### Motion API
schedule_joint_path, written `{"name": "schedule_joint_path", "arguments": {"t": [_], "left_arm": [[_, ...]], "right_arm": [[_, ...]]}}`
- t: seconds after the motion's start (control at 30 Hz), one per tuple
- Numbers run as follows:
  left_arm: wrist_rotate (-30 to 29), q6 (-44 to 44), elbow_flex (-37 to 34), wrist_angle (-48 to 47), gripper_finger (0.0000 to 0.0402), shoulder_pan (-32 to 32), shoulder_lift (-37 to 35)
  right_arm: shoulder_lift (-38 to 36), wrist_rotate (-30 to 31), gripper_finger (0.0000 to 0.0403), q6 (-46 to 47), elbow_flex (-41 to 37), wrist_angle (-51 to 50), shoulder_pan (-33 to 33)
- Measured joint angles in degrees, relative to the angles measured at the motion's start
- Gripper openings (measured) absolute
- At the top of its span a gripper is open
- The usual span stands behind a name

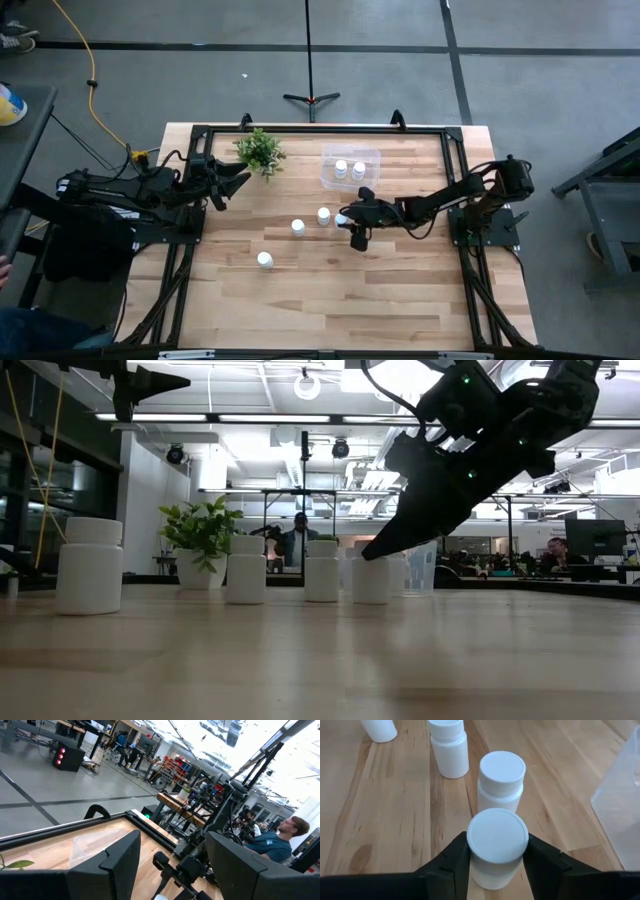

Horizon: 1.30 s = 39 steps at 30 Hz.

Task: Pick and place pill bottles into a basket
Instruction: Put the white pill bottle into the transparent container

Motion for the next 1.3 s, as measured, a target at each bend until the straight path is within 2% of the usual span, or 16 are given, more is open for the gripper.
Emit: {"name": "schedule_joint_path", "arguments": {"t": [0.27,0.6,0.83,1.3], "left_arm": [[0.0,0.0,-0.02,0.0,0.026,0.0,0.0],[0.0,0.0,0.0,0.0,0.026,0.02,0.0],[-0.01,0.0,-0.02,-0.09,0.026,0.01,0.0],[-0.02,0.0,-0.02,-0.37,0.026,0.0,0.0]], "right_arm": [[0.0,0.33,0.0141,-0.02,-0.05,3.42,0.0],[-1.8,0.16,0.0142,-0.04,-0.07,2.06,-0.26],[-7.74,-0.95,0.0141,-0.04,-0.09,-5.04,-2.39],[-21.24,-5.07,0.0142,-0.22,-0.07,-5.6,-8.8]]}}
